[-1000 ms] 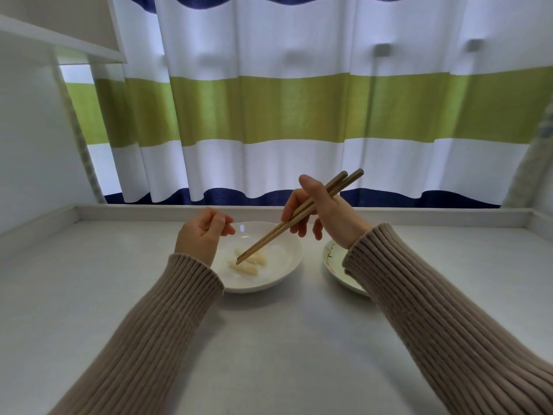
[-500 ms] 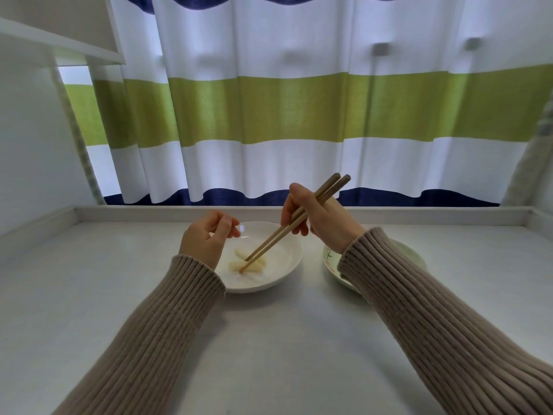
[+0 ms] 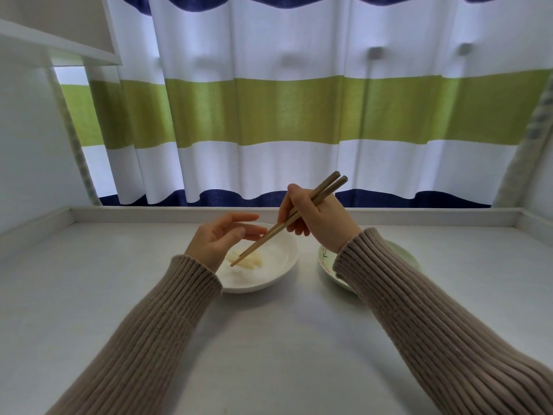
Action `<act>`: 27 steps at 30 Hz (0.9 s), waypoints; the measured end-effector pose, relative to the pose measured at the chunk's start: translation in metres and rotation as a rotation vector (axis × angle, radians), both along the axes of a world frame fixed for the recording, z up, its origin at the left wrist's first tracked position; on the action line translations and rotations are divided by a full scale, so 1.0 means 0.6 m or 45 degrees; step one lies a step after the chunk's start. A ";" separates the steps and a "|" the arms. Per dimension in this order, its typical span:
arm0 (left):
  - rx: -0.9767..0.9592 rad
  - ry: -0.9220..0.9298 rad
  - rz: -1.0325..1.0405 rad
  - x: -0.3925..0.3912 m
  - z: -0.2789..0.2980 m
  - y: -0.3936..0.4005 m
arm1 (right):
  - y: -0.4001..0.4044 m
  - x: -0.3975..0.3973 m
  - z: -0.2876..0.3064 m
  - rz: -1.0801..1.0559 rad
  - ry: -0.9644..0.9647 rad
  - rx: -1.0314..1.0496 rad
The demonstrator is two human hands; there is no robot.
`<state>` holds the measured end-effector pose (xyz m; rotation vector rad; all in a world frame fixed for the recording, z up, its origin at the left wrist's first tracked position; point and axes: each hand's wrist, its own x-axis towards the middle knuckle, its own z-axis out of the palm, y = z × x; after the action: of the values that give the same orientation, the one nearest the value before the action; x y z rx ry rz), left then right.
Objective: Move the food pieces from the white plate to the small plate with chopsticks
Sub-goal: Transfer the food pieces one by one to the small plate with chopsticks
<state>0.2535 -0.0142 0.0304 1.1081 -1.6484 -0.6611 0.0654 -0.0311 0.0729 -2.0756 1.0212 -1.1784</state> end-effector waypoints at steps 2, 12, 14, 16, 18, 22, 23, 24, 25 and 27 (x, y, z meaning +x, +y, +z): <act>0.005 0.003 -0.031 -0.004 0.003 0.003 | 0.004 -0.002 0.003 -0.003 0.003 0.001; -0.043 0.000 -0.167 -0.072 0.023 0.003 | 0.041 -0.075 0.024 -0.110 -0.003 -0.060; -0.047 -0.010 -0.205 -0.093 0.031 0.006 | 0.047 -0.098 0.028 -0.148 -0.027 -0.091; -0.050 -0.015 -0.246 -0.117 0.035 0.006 | 0.054 -0.119 0.032 -0.191 -0.018 -0.099; -0.043 0.010 -0.254 -0.132 0.037 0.004 | 0.059 -0.133 0.034 -0.193 -0.006 -0.112; -0.030 0.003 -0.365 -0.198 0.043 0.004 | 0.075 -0.198 0.032 -0.329 -0.075 -0.128; -0.026 0.008 -0.385 -0.205 0.042 0.001 | 0.080 -0.205 0.034 -0.329 -0.074 -0.119; -0.024 0.009 -0.401 -0.213 0.042 -0.001 | 0.083 -0.211 0.032 -0.342 -0.061 -0.111; -0.017 0.008 -0.419 -0.223 0.042 -0.003 | 0.085 -0.219 0.029 -0.367 -0.054 -0.106; -0.006 -0.019 -0.465 -0.246 0.040 -0.004 | 0.089 -0.240 0.025 -0.411 -0.068 -0.100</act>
<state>0.1060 -0.0167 0.0542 0.8147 -1.8841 -0.8818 -0.0788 0.0226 0.0880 -1.9750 1.3394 -1.4440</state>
